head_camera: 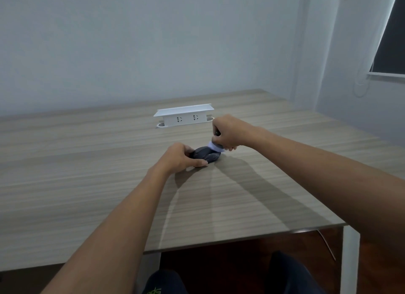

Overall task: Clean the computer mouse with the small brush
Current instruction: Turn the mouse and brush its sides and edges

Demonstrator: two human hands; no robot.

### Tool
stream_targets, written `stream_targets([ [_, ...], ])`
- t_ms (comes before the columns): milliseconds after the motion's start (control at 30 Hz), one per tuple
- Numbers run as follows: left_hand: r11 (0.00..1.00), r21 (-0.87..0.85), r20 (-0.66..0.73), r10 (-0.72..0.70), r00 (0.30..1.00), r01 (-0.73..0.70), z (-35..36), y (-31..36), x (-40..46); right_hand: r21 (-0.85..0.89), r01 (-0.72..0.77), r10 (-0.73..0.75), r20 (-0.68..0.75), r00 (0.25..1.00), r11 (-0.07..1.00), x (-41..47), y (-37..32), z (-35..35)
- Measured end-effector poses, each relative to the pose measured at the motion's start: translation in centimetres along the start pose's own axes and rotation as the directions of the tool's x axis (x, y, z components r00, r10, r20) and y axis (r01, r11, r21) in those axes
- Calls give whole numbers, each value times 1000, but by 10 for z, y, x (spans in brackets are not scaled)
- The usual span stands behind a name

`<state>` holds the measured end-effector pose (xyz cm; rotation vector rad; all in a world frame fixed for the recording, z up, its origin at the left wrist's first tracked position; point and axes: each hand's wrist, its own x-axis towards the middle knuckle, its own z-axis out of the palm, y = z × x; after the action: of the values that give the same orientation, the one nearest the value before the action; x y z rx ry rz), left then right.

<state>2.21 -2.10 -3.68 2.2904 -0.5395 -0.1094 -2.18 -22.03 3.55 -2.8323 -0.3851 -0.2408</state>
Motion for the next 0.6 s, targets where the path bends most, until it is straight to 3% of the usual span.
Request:
stream_targets([
  [267,1000,7,5,-13,1000,12,-3,4,-2,193,78,-83,20,996,978,2,-15,2],
  [433,999,19,3,-27,1000,27,-1,5,-4,108,-1,-4,51,999,994,1,6,-7],
  [600,997,62,-30,-47,998,49,0,9,-8,130,-49,53,-29,998,990,2,14,3],
])
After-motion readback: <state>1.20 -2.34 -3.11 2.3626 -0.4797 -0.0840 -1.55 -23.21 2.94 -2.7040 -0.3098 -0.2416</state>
